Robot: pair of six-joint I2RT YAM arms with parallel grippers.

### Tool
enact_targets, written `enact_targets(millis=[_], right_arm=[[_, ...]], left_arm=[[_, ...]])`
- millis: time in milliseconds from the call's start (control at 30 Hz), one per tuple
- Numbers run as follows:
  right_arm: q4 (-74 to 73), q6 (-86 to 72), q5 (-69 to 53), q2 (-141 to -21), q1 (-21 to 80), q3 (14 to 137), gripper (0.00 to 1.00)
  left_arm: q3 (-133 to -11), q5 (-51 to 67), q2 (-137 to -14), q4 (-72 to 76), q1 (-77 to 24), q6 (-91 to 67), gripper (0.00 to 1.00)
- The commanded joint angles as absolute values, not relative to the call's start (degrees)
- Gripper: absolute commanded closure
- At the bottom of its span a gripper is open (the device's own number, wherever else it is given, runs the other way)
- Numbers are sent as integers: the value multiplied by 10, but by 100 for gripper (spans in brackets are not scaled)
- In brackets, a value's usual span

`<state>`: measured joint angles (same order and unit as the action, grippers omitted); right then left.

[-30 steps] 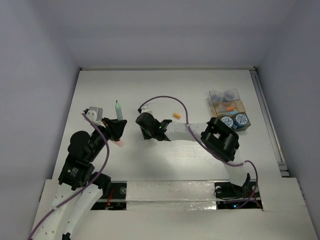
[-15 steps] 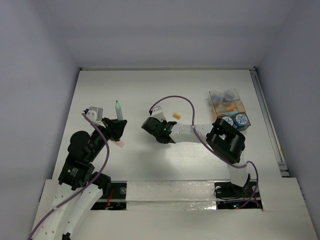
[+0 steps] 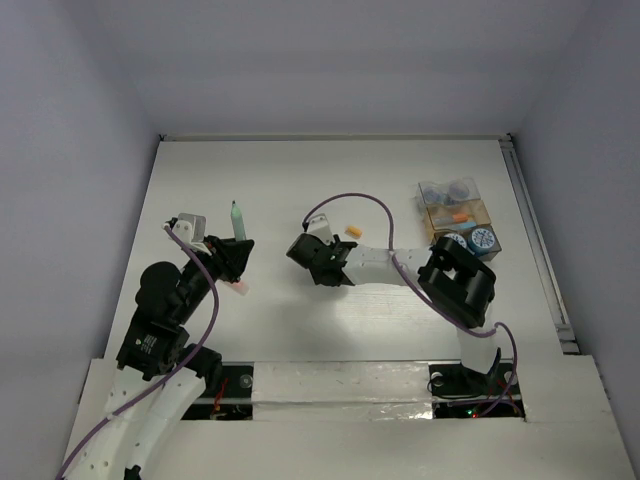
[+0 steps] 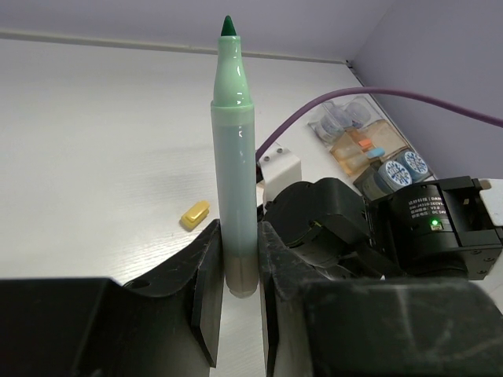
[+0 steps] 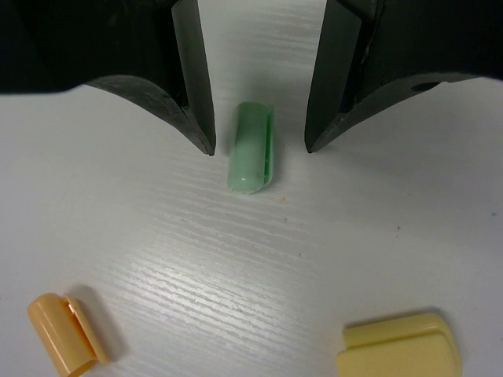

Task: Sort the stationery into containers
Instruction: Move the pen cap to the center of the board.

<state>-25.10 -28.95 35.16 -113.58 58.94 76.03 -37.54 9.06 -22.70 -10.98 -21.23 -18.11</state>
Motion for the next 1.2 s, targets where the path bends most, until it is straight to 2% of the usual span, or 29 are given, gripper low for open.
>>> enact_targets(millis=[0, 267, 400, 533, 633, 967, 1167], right_arm=[[-262, -300, 331, -1102, 592, 750, 45], [-204, -280, 268, -1027, 592, 700, 45], [-143, -267, 193, -984, 569, 654, 45], [-38, -260, 94, -942, 509, 586, 51], [22, -253, 28, -931, 482, 547, 52], [47, -243, -26, -973, 449, 548, 51], [45, -250, -9, -993, 449, 549, 51]], left_arm=[[-386, 101, -230, -84, -208, -181, 100], [-386, 103, -232, -84, -208, -180, 100], [-385, 104, -232, -83, -208, -180, 100], [-385, 105, -231, -83, -208, -181, 100], [-385, 105, -230, -83, -208, -181, 100], [-385, 105, -232, -83, -208, -180, 100], [-385, 105, -233, -83, -208, -180, 100]])
